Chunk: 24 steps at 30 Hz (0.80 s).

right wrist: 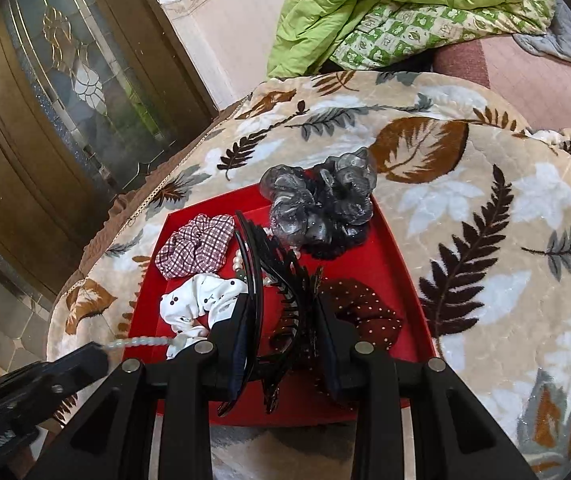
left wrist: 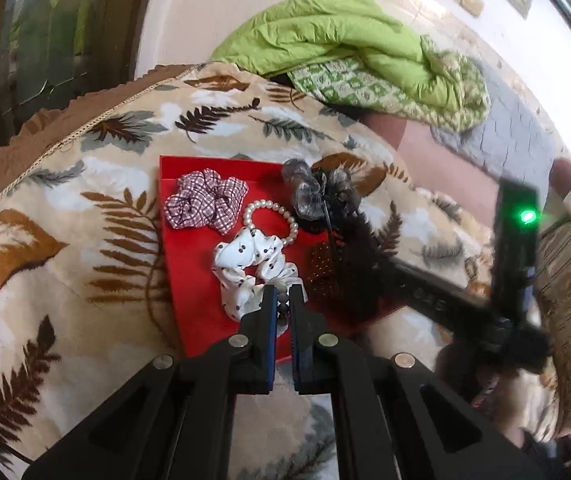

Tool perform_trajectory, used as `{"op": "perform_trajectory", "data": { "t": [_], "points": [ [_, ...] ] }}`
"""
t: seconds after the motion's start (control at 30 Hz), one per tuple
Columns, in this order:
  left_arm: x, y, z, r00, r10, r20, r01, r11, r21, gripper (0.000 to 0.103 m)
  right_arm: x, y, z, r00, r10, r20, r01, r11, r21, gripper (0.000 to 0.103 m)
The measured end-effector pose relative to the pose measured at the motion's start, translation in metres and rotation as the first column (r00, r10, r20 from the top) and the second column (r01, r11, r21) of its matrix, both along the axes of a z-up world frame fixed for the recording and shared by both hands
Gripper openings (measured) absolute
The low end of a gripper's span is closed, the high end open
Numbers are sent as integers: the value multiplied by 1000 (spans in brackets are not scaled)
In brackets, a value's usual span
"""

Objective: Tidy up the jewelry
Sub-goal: 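Open both tools to release the claw clip and bead bracelet into the tray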

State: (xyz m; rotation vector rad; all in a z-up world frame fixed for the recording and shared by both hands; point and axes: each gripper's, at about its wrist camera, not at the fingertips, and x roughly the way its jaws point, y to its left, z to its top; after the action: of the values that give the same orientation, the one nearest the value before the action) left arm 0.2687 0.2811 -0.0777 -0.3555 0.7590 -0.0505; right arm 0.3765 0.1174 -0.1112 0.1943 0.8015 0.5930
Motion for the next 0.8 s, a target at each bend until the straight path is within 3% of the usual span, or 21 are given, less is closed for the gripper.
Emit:
{"op": "perform_trajectory", "data": {
  "t": [0.13,0.3,0.37,0.47,0.53,0.7,0.8],
  "points": [
    [-7,-3,12,999,-22,24,22,1000,-16,5,-1,4,-1,1000,7,-2,-7,1000,1,33],
    [9,-4,-9,997,-33,-75,36,999,31,5,-2,13,-3,1000,21,1,-21,999,-24,33],
    [14,-1,-22,992,-20,-125,28,998,60,5,-2,17,-6,1000,23,6,-22,999,-47,33],
    [20,2,-36,985,43,-167,-12,982,186,5,2,19,-10,1000,10,12,-9,997,-79,33],
    [23,4,-41,982,58,-177,-17,974,225,5,6,19,-12,1000,-4,11,5,996,-90,33],
    [31,2,-52,983,56,-174,-9,965,264,5,16,23,-18,1000,-7,-10,6,996,-88,34],
    [33,4,-61,983,37,-178,2,977,215,5,17,32,-19,1000,12,-2,-12,995,-102,34]
  ]
}}
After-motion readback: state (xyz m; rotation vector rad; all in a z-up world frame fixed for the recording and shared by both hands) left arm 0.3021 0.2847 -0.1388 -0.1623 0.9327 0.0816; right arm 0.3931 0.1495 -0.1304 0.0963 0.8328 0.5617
